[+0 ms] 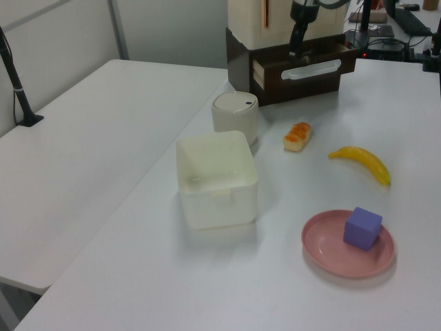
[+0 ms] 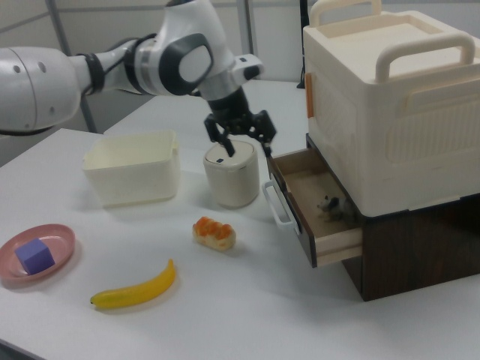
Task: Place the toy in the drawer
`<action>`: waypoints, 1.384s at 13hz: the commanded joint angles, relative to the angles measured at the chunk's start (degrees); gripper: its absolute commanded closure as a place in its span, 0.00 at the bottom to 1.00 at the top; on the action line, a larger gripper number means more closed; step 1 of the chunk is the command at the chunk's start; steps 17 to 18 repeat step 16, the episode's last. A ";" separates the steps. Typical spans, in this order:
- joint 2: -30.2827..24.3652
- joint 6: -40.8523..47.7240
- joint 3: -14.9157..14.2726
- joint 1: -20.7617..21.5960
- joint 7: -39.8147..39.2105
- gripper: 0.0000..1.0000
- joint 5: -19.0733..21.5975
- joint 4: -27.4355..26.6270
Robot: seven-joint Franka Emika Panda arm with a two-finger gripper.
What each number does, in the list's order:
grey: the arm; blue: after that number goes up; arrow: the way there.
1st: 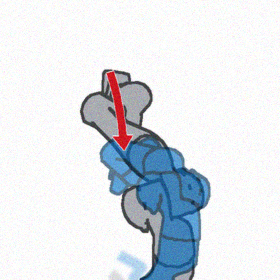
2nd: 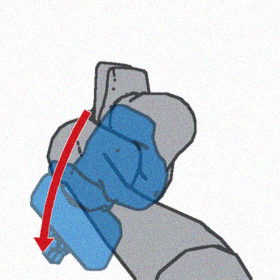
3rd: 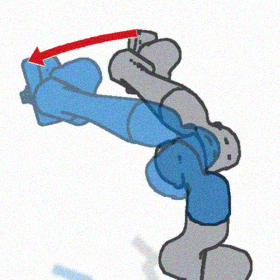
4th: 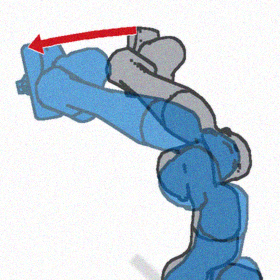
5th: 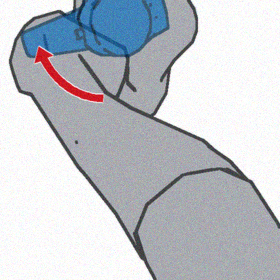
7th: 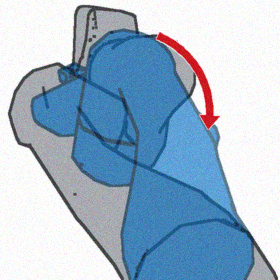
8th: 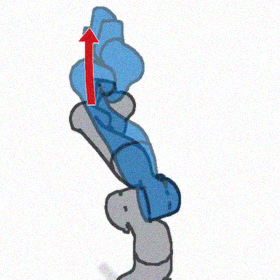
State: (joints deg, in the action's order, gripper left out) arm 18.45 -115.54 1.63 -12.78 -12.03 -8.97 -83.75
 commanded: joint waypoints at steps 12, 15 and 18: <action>-17.30 21.14 -7.68 18.56 18.80 0.00 6.42 -9.50; -17.22 21.24 -7.70 18.23 18.71 0.00 6.24 -9.24; -17.22 21.23 -7.87 18.14 18.62 0.00 6.24 -9.15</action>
